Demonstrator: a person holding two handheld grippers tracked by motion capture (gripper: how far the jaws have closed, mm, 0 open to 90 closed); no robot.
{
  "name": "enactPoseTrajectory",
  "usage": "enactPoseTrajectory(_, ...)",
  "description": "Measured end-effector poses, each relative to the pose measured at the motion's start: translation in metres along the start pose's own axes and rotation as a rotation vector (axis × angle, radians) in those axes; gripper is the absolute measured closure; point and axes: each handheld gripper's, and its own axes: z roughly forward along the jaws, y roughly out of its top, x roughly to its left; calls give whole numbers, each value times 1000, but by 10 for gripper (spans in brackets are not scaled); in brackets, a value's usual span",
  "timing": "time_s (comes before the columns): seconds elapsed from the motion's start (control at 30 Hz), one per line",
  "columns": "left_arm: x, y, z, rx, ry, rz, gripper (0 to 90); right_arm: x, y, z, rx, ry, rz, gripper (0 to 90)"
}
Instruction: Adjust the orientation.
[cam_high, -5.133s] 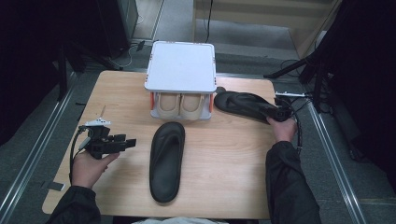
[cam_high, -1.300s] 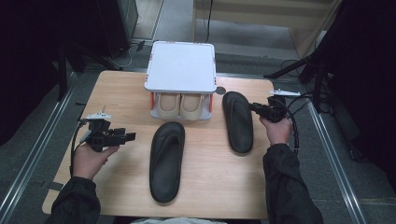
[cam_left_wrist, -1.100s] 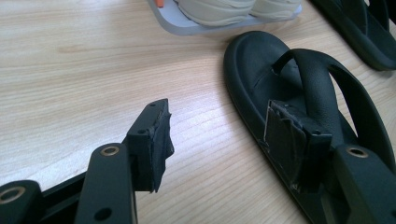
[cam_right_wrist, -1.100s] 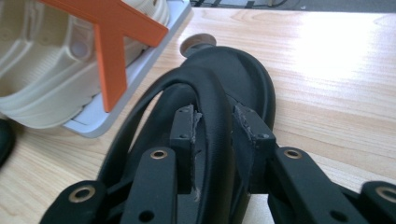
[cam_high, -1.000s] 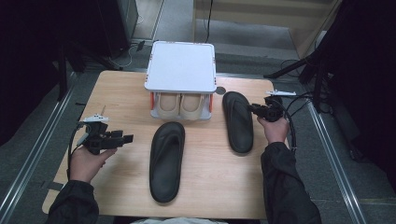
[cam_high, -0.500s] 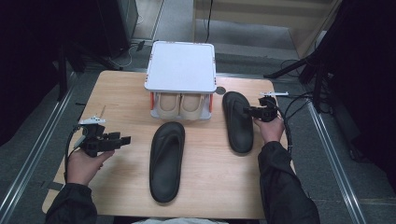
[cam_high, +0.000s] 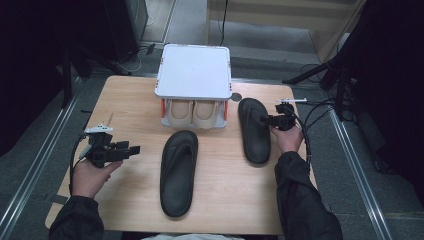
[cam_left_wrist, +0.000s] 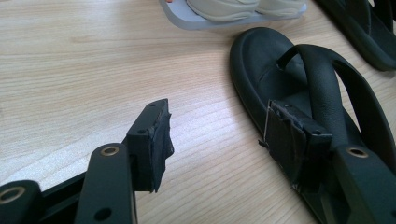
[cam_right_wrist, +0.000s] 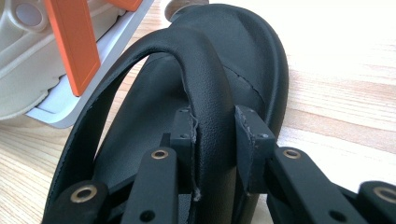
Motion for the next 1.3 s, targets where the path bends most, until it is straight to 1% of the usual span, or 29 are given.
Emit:
enactPoseTrajectory(0.23, 0, 0, 1, -1, 0, 1, 410, 2, 1, -2, 9, 2, 21, 718)
enactPoseTrajectory(0.33, 0, 1, 1, -4, 0, -1, 410, 4, 2, -4, 13, 2, 17, 718)
enactPoseTrajectory(0.57, -1, 1, 2, 3, -3, 3, 410, 10, 5, -12, 2, 6, 9, 719)
enactPoseTrajectory(0.63, -1, 1, 2, 2, -3, 4, 410, 11, 5, -14, 3, 4, 15, 719)
enactPoseTrajectory(0.83, -3, 4, 5, 6, -14, 12, 410, 19, 5, -29, 7, 20, 12, 719)
enactPoseTrajectory(0.9, -4, 5, 6, 6, -18, 12, 410, 21, 4, -33, 1, 25, 13, 718)
enactPoseTrajectory(0.93, -4, 5, 6, 8, -19, 19, 410, 22, 3, -36, -2, 27, 8, 719)
enactPoseTrajectory(1.1, -7, 9, 11, 8, -29, 30, 410, 28, -1, -51, -14, 18, 2, 719)
enactPoseTrajectory(1.2, -9, 11, 14, 17, -38, 40, 410, 29, -4, -58, -16, 21, 10, 718)
enactPoseTrajectory(1.23, -9, 11, 14, 17, -38, 40, 410, 29, -4, -58, -16, 21, 10, 718)
enactPoseTrajectory(1.3, -10, 14, 17, 20, -42, 48, 410, 30, -8, -65, -15, 17, 11, 718)
